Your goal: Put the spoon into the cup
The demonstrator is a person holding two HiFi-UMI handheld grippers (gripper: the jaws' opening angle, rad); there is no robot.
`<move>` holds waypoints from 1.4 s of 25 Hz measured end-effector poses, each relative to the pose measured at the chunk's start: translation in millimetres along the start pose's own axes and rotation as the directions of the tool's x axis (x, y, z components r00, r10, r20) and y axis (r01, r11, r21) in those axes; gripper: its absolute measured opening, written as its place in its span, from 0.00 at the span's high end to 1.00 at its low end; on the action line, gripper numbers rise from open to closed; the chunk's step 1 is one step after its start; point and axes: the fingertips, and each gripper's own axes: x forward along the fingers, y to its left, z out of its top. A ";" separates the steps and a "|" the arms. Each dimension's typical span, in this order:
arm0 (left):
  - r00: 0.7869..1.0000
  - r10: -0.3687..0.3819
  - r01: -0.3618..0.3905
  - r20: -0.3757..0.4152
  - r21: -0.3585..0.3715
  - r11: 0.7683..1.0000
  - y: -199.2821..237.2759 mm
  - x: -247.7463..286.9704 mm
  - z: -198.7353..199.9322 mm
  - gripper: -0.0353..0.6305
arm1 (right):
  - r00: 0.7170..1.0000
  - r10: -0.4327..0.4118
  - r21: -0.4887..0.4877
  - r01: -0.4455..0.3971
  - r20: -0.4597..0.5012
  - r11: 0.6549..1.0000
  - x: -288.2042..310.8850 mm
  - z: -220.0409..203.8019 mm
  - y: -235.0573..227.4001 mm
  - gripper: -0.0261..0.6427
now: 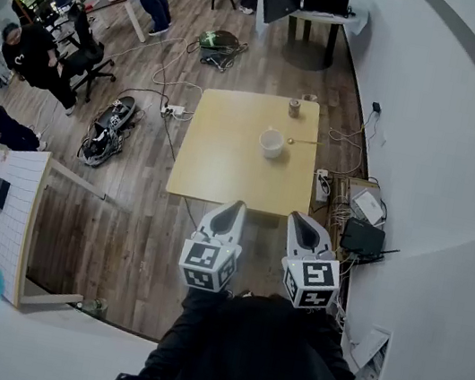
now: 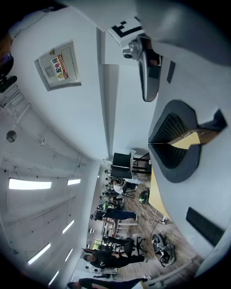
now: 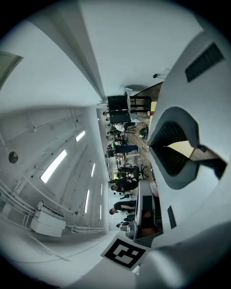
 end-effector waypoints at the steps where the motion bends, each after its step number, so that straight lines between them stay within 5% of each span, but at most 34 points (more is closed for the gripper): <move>1: 1.000 0.002 -0.002 0.002 0.000 1.000 0.9 1.5 0.3 0.90 | 1.000 0.005 -0.006 -0.005 0.000 1.000 2.3 0.4 -0.1 0.93; 35: 0.997 0.009 -0.016 -0.078 -0.090 0.996 46.2 -20.4 -64.2 0.90 | 0.989 -0.029 0.001 0.029 -0.142 1.000 12.7 -57.6 42.1 0.94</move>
